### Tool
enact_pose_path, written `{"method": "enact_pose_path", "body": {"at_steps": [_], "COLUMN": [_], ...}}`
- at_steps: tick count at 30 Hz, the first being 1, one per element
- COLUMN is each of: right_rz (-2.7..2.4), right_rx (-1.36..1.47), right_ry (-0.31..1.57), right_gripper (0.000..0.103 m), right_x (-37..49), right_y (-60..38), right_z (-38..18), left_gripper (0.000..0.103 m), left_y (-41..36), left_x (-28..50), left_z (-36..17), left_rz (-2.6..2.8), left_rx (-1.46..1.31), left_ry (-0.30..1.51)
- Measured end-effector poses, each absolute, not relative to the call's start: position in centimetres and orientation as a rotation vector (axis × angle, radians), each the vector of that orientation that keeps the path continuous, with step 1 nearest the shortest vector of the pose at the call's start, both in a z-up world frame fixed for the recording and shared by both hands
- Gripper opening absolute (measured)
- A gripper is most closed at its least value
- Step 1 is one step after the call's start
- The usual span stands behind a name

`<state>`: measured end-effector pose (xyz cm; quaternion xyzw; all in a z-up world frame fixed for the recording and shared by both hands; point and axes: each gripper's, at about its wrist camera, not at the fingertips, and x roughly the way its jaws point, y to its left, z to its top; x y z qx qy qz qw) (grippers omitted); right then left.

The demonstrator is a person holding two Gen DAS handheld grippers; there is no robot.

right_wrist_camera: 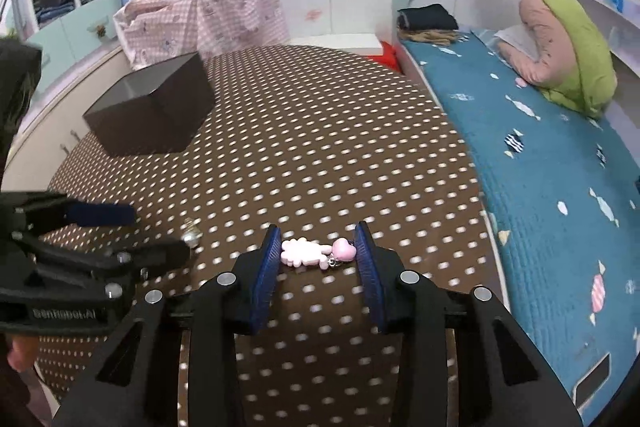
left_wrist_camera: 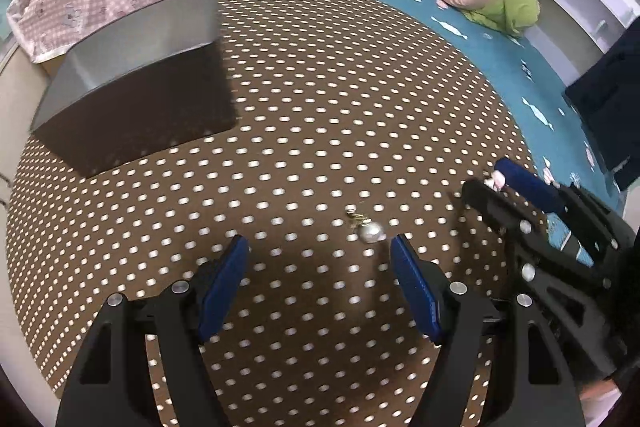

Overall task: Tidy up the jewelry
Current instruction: 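Grasp the pink bunny charm with the right tool while the left tool grasps a pearl earring, then lower the bunny charm and pearl earring into the box and open both tools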

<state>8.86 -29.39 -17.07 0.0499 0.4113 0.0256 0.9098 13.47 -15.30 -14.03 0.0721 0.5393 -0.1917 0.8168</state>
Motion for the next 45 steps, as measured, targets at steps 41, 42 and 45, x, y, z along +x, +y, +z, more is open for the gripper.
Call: {"method": "enact_pose_path", "body": {"at_steps": [41,42,45], "right_rz": [0.179,0.183,0.198], "right_rx": [0.068,0.067,0.058], "right_ry": [0.722,0.720,0.715], "right_gripper": [0.038,0.038,0.038], "right_x": [9.7,9.8,10.8], "right_y": [-23.2,-22.9,-21.6], "right_z": [-10.3,-10.1,-9.5], "left_gripper": [0.010,0.010,0.010], "left_y": [-4.2,-3.9,-3.1], "left_x": [13.8,13.9,14.3], "left_z": [-7.8,-7.6,-7.1], "left_rz": [-0.233,-0.228,-0.198], "left_rx": [-0.021,-0.021,-0.009], "left_ry": [0.986,0.980,0.962]}}
